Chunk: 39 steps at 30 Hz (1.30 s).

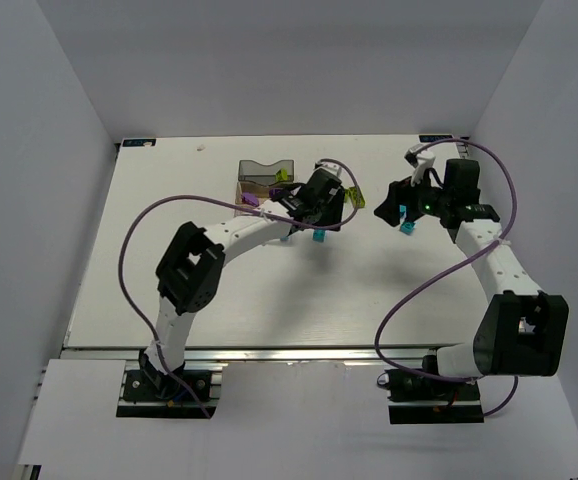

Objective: Sort the legos into containers by color

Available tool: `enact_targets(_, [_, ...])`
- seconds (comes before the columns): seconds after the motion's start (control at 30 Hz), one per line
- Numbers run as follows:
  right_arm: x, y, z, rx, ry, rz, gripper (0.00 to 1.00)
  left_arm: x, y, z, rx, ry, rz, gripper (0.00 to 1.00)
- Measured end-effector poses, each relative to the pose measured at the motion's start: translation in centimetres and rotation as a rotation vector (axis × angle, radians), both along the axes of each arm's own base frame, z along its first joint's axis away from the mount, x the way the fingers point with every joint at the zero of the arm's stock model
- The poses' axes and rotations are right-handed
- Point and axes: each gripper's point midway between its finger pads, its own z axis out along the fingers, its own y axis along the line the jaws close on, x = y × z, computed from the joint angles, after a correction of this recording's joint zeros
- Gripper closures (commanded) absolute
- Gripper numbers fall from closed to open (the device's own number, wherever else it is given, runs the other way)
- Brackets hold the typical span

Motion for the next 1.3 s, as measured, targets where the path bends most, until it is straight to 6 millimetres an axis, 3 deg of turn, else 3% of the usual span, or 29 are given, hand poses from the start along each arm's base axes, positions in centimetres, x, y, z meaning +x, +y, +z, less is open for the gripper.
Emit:
enact_targets(0.03, [0.2, -0.8, 0.2, 0.008, 0.0, -0.02, 0.3, 0.7, -0.3, -0.6, 0.03, -0.003, 0.003, 0.32])
enact_targets(0.17, [0.3, -2.5, -0.1, 0.033, 0.018, -0.061, 0.38, 2.3, -0.4, -2.7, 0.129, -0.002, 0.015, 0.31])
enact_targets(0.53, [-0.1, -2.6, -1.2, 0.062, 0.065, -0.058, 0.33, 2.6, 0.5, -6.2, 0.259, 0.044, 0.006, 0.31])
enact_targets(0.8, [-0.1, -2.6, -1.5, 0.064, 0.074, -0.06, 0.33, 2.5, 0.7, -8.4, 0.297, 0.075, 0.003, 0.37])
enact_targets(1.0, [-0.1, -2.6, -1.5, 0.064, 0.074, -0.06, 0.33, 2.6, 0.5, -8.2, 0.291, 0.073, 0.005, 0.49])
enact_targets(1.13, [-0.1, -2.6, -1.5, 0.064, 0.074, -0.06, 0.33, 2.8, 0.3, -7.9, 0.285, 0.066, 0.004, 0.66])
enact_targets(1.3, [-0.1, -2.6, -1.5, 0.064, 0.074, -0.06, 0.34, 2.8, 0.2, -7.9, 0.281, 0.062, 0.002, 0.74])
